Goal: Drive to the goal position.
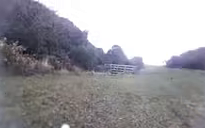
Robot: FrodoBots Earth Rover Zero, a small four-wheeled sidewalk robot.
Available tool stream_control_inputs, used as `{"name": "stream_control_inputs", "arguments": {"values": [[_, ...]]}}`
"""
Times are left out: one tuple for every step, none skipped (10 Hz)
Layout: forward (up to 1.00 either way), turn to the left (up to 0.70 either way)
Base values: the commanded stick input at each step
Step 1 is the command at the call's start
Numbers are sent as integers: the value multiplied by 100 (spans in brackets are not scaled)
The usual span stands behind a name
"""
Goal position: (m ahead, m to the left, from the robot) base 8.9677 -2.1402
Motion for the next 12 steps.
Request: {"name": "stream_control_inputs", "arguments": {"values": [[70,-35],[70,-35],[70,-35],[70,-35],[70,-35],[70,-35],[70,-35],[70,-35],[70,-19],[70,-3],[70,0],[70,0]]}}
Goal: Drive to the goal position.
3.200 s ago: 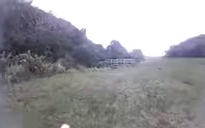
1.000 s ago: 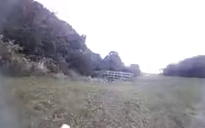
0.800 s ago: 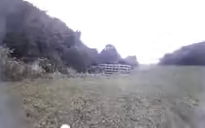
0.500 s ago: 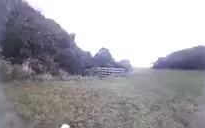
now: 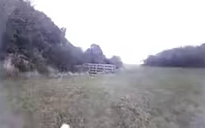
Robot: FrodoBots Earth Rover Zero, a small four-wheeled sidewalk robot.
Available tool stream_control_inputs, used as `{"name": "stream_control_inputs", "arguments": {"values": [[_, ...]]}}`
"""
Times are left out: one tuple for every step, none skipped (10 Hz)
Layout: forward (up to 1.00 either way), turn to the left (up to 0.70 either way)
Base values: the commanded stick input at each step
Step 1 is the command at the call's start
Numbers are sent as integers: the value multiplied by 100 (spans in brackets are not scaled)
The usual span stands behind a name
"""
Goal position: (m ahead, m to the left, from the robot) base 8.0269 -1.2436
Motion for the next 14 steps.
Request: {"name": "stream_control_inputs", "arguments": {"values": [[70,0],[70,0],[70,0],[70,0],[70,0],[70,0],[70,0],[70,0],[70,0],[70,0],[70,0],[70,0],[70,0],[70,0]]}}
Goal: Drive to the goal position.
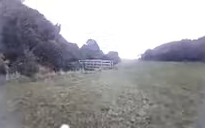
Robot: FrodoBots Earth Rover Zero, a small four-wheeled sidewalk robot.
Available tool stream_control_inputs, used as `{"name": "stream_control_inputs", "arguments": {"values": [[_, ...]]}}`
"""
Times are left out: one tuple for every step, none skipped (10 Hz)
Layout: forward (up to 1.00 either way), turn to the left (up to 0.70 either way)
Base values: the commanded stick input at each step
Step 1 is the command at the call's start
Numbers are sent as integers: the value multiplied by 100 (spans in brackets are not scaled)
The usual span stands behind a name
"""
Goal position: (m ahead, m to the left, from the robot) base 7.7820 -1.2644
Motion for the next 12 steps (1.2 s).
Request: {"name": "stream_control_inputs", "arguments": {"values": [[70,0],[70,0],[70,0],[70,0],[70,-35],[70,-35],[70,-35],[70,-35],[70,-35],[70,-35],[70,-35],[70,-35]]}}
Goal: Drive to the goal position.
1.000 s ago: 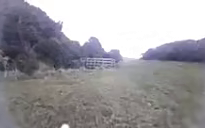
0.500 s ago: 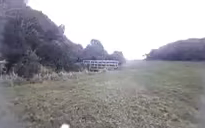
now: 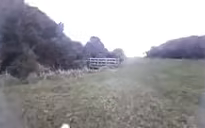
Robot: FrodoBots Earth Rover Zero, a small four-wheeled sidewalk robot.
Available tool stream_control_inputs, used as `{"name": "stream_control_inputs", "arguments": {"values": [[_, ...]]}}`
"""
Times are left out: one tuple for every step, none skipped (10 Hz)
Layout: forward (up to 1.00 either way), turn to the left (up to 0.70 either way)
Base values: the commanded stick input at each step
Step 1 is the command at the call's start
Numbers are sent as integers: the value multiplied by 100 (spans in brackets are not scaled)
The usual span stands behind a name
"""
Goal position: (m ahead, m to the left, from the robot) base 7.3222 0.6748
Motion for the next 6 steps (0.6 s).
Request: {"name": "stream_control_inputs", "arguments": {"values": [[70,-35],[70,-35],[70,-35],[70,-35],[70,-35],[70,-35]]}}
